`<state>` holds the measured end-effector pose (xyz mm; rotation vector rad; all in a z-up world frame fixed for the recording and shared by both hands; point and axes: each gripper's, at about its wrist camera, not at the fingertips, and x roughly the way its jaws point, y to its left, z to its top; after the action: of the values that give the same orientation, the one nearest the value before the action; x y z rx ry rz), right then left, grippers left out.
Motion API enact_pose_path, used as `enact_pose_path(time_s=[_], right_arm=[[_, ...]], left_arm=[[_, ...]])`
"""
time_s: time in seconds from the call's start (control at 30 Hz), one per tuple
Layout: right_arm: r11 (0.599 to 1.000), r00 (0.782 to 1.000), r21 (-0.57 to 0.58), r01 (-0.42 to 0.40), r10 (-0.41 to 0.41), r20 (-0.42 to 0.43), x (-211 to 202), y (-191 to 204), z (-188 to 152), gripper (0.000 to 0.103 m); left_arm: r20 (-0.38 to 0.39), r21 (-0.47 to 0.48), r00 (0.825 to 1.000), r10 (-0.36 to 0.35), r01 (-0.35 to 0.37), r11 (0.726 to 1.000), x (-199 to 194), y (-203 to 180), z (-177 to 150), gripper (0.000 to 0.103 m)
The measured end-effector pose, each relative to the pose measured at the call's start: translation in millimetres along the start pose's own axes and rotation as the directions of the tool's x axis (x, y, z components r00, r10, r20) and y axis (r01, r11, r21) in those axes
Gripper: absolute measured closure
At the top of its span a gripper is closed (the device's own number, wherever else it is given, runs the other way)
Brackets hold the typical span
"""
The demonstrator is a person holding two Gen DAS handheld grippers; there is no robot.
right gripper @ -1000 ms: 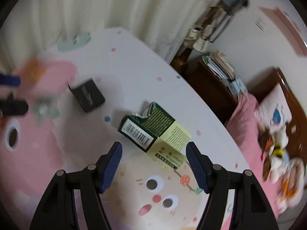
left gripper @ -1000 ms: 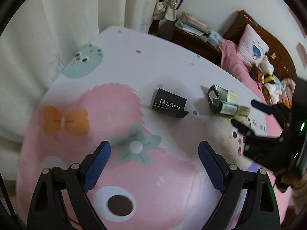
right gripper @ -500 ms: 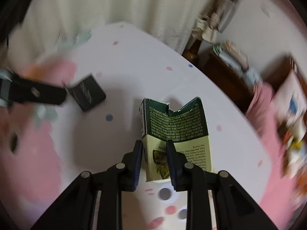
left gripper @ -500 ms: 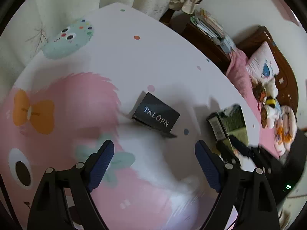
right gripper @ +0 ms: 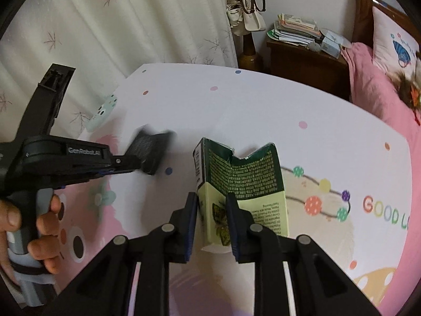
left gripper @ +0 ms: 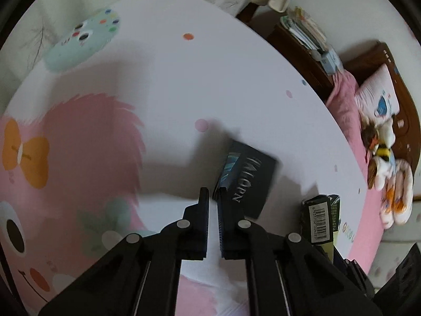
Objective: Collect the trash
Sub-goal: 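Grasp the black TALOPN card with the left tool while the right tool grasps the green-white box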
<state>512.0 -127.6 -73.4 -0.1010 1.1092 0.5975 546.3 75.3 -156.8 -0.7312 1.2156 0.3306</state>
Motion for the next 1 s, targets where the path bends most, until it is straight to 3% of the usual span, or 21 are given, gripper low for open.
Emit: enact_pose_path(time_s=[0.27,0.4,0.5,0.53,0.67,0.9,1.0], right_arm=[[0.996,0.998,0.065,-0.064,0.064,0.009,-26.3,12.2,-32.7,0.084],[0.996,0.998,0.071,-0.057,0.056,0.015,-39.3,27.6,-54.9,0.084],[0.995,0.999,0.088,-0.046,0.044,0.025,-43.5,30.9,-63.4,0.084],[0.994,0.999,0.098,-0.044,0.041,0.03,-44.3,29.5,-64.1,0.084],[0.989,0.998,0.143,-0.044,0.037,0.053,-45.8,22.4,-65.9,0.084],[0.981,0.995,0.184,-0.059,0.043,0.091,-48.6,2.5,-61.4,0.084],[0.977,0.993,0.198,-0.081,0.062,0.104,-47.5,-6.1,-57.9,0.084]], left_arm=[[0.049,0.151,0.999,-0.006,-0.002,0.988,-34.6,-7.1,-24.4,0.102],[0.087,0.247,0.996,0.024,-0.045,0.968,-57.2,-12.2,-37.6,0.102],[0.115,0.313,0.992,0.053,-0.086,0.946,-66.1,-21.7,-39.3,0.094],[0.125,0.335,0.991,0.055,-0.095,0.937,-71.5,-18.9,-41.5,0.085],[0.191,0.443,0.979,0.07,-0.15,0.884,-83.1,-21.8,-50.6,0.032],[0.184,0.62,0.973,0.137,-0.223,0.752,-55.2,-44.9,-46.0,0.028],[0.185,0.659,0.97,0.155,-0.239,0.713,-42.8,-55.0,-38.5,0.028]])
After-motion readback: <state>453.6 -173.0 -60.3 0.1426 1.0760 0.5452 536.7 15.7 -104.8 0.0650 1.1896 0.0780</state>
